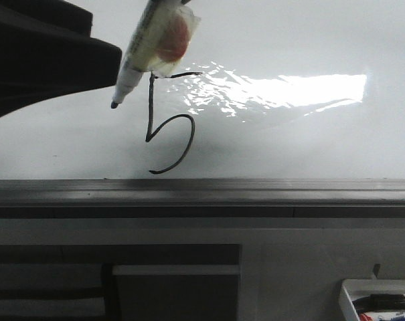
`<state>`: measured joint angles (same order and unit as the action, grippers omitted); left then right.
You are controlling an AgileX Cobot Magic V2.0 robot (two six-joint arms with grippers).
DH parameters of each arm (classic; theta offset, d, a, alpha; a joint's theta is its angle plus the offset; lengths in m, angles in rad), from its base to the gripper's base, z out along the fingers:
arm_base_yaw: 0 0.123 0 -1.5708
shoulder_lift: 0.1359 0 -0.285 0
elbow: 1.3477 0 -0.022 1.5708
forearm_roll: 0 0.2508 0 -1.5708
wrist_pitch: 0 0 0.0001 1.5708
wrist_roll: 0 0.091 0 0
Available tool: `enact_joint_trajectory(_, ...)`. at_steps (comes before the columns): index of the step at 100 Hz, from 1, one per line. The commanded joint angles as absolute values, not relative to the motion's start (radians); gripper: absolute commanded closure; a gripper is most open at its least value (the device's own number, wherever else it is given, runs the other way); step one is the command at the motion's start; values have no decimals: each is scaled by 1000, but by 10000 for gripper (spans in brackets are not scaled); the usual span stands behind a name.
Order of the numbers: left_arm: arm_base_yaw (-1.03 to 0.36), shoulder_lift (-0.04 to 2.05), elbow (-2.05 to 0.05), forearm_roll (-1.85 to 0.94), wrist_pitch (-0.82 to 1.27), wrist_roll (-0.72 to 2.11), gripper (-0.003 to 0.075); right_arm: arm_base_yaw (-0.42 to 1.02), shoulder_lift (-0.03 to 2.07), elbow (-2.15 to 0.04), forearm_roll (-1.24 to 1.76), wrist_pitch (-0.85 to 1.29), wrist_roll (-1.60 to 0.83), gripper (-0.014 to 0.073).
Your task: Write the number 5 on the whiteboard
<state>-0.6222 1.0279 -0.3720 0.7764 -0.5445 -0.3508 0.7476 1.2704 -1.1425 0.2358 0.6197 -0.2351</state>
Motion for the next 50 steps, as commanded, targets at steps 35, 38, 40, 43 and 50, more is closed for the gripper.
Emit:
enact_joint_trajectory(35,-622,1118,-446,787,-587,-356,364,777,1248,-1173,235,570,-253,655)
enact_joint_trajectory(38,-622,1118,-446,787,-583,-356,389,777,1248,-1173,235,574,-253,655)
enact_joint_trajectory(40,-622,1118,-446,787,-581,-356,432,777,1248,-1173,235,575,-253,655)
enact_joint_trajectory(43,-622,1118,-446,787,-581,-356,474,777,1248,-1173,235,576,-253,655)
enact_joint_trajectory(50,-622,1118,-446,787,-581,-356,639,777,1248,-1173,241,576,-253,655)
